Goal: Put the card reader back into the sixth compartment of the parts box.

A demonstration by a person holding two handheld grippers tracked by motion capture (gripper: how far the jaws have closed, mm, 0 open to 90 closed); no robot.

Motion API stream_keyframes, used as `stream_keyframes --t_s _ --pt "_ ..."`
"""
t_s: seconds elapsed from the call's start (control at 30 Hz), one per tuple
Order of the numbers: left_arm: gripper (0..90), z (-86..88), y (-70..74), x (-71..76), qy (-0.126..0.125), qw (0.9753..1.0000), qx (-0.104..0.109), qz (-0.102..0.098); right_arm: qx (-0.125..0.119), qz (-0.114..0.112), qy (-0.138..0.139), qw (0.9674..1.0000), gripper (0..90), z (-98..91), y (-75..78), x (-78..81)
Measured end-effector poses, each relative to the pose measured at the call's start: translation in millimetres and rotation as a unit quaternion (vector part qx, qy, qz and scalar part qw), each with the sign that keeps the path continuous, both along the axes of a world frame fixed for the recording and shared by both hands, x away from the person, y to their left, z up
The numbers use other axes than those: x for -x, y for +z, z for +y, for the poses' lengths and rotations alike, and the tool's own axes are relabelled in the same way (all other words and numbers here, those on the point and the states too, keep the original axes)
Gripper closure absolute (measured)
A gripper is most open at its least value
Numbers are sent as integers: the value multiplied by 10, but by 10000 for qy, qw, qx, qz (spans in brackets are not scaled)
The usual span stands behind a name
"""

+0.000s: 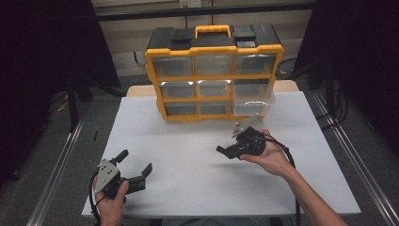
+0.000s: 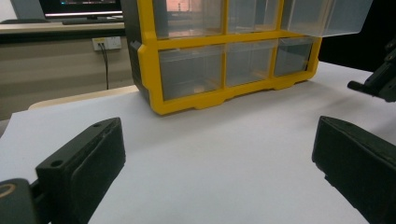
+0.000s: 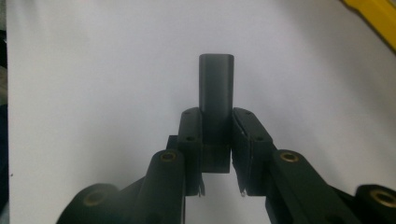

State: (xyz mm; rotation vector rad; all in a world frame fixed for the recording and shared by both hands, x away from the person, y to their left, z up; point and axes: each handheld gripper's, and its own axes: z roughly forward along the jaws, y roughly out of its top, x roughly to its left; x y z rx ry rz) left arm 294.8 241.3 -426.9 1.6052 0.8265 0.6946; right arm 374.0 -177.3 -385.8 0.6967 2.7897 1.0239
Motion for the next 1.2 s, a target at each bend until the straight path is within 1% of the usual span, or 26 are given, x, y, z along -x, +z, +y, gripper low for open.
stream_keyframes --t_s 0.07,0.1,0.13,0.2,0.3,0.37,0.47,0.53,0.6,0.67,0.93,0.97,1.03,1.2 --pt "27 -4 -2 1 -14 10000 11 26 -60 -61 -26 10000 742 -38 48 14" --pt "27 1 0 -5 -50 10000 -40 8 -76 -63 -16 9999 742 -54 67 19" --pt "27 -7 -2 -2 -48 10000 -8 19 -107 -97 -29 9999 742 -63 78 24" --pt "27 -4 0 -1 -56 10000 -37 4 -133 -130 -20 9998 742 -82 100 31" --pt "27 -5 -1 3 -22 10000 11 29 -185 -178 -33 9997 742 -101 134 39" --pt "27 -1 0 -1 -10 10000 1 9 -247 -214 -54 9995 742 -108 154 46" --pt "27 -8 -3 2 -25 10000 20 31 -272 -244 -51 9993 742 -112 188 56" --pt "27 2 -1 -5 -38 10000 -40 10 -278 -288 -27 9992 742 -116 224 66" --pt "27 -1 -5 -8 -15 10000 -8 15 -327 -320 -15 9990 742 -121 262 75" --pt "27 -2 -6 -10 -7 10000 -28 14 -373 -365 -4 9986 742 -125 295 78" --pt "27 -18 -14 -10 -23 10000 4 48 -550 -502 -63 9972 742 -165 409 97" --pt "27 -18 -14 -10 -27 10000 2 48 -537 -541 -59 9971 742 -167 427 101" --pt "27 -16 -13 -10 -27 10000 -15 40 -501 -521 -31 9974 742 -168 450 104" --pt "27 -13 -11 -10 -12 10000 -15 33 -572 -546 -84 9968 742 -204 476 95"
